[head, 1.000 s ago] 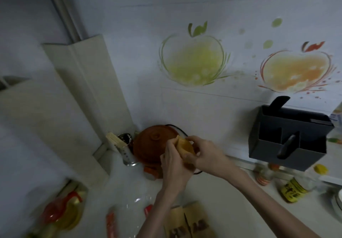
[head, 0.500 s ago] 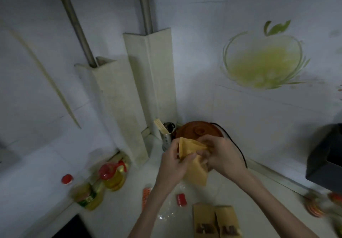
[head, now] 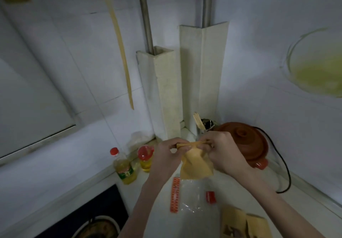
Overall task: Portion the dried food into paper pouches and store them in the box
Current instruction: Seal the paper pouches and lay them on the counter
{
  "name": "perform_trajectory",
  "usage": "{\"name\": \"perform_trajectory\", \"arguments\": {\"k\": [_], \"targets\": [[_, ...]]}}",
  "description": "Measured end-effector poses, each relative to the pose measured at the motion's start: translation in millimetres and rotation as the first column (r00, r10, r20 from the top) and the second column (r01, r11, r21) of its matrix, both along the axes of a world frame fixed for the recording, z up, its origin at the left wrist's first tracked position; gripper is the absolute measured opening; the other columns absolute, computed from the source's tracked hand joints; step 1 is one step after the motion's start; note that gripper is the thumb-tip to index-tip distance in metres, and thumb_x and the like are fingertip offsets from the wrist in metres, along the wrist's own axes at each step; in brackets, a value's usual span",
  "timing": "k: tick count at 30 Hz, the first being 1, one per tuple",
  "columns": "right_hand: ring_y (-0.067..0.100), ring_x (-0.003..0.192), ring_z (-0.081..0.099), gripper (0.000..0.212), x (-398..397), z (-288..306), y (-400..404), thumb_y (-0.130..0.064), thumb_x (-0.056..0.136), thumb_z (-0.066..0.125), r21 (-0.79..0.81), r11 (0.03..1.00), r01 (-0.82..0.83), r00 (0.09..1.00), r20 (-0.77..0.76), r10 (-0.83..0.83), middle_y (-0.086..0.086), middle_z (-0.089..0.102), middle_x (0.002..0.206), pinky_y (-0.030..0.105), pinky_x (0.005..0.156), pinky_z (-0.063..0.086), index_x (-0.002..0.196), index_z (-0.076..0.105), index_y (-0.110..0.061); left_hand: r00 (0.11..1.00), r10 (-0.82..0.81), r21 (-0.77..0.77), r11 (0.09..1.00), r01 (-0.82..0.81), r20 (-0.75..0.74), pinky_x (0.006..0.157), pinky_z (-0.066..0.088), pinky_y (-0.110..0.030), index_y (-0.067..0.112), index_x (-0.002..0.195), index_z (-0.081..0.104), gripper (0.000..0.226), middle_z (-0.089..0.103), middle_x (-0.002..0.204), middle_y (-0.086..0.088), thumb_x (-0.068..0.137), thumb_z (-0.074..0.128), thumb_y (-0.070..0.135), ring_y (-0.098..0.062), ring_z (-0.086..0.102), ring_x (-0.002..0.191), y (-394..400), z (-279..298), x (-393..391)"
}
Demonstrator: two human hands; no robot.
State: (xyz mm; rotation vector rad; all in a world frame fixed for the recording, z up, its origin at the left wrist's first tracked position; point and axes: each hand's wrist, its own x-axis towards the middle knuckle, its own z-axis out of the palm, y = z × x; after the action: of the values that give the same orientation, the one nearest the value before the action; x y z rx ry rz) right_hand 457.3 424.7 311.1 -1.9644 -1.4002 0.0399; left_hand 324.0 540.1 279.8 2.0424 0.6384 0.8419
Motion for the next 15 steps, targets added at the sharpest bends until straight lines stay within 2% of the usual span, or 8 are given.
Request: {"name": "perform_trajectory", "arguments": {"k": [4, 7, 9, 12, 15], "targets": [[0.009, 0.070, 0.057, 0.006, -4.5, -4.4, 1.9, -0.007, 0.075, 0.076, 0.009, 1.000, 0.006, 1.000, -0.017, -0.006, 0.000, 0.069, 0.077, 0.006, 0.064, 0.037, 0.078, 0.074, -0.012, 0.999, 0.002, 0.044, 0.999, 0.001, -0.054, 0.066, 0.050, -0.010, 0.045, 0.075, 0.068, 0.030, 0.067, 0.074, 0.032, 0.081, 0.074, 0.017, 0.009, 0.062, 0.070, 6.7, 0.9, -13.3], [0.006, 0.066, 0.056, 0.009, -10.4, -11.9, 1.6, -0.007, 0.073, 0.077, -0.001, 1.000, 0.001, 1.000, 0.017, -0.001, -0.005, 0.066, 0.072, 0.004, 0.062, 0.037, 0.074, 0.072, -0.015, 0.991, -0.002, 0.200, 0.979, 0.029, -0.132, 0.067, 0.042, -0.003, 0.027, 0.082, 0.075, 0.010, 0.062, 0.070, 0.031, 0.081, 0.074, 0.017, 0.011, 0.059, 0.072, 8.9, -1.1, -18.3], [0.010, 0.066, 0.058, 0.012, -17.5, -14.9, 1.8, -0.003, 0.073, 0.075, -0.016, 0.999, -0.031, 0.997, 0.074, 0.032, -0.003, 0.064, 0.071, 0.014, 0.062, 0.041, 0.073, 0.071, -0.014, 0.977, -0.020, 0.316, 0.945, 0.088, -0.213, 0.065, 0.038, -0.004, 0.023, 0.085, 0.075, 0.006, 0.063, 0.075, 0.023, 0.082, 0.073, 0.018, 0.006, 0.055, 0.069, 5.7, 0.2, -17.0], [0.015, 0.071, 0.058, 0.014, -24.8, -13.4, 0.9, 0.000, 0.075, 0.068, -0.064, 0.996, -0.058, 0.986, 0.153, 0.067, -0.001, 0.062, 0.072, 0.028, 0.061, 0.047, 0.077, 0.071, -0.014, 0.966, -0.027, 0.407, 0.903, 0.134, -0.258, 0.066, 0.047, -0.022, 0.021, 0.088, 0.075, 0.006, 0.068, 0.083, 0.010, 0.083, 0.071, 0.023, -0.005, 0.057, 0.074, 0.1, 3.3, -16.1], [0.016, 0.075, 0.057, 0.013, -25.9, -6.9, -0.9, -0.003, 0.078, 0.066, -0.114, 0.992, -0.060, 0.971, 0.223, 0.084, -0.002, 0.062, 0.073, 0.028, 0.062, 0.044, 0.083, 0.072, -0.014, 0.973, 0.000, 0.479, 0.871, 0.113, -0.229, 0.064, 0.046, -0.023, 0.022, 0.088, 0.073, 0.012, 0.068, 0.084, 0.011, 0.087, 0.067, 0.032, -0.007, 0.060, 0.076, -1.3, 7.4, -17.5]]}}
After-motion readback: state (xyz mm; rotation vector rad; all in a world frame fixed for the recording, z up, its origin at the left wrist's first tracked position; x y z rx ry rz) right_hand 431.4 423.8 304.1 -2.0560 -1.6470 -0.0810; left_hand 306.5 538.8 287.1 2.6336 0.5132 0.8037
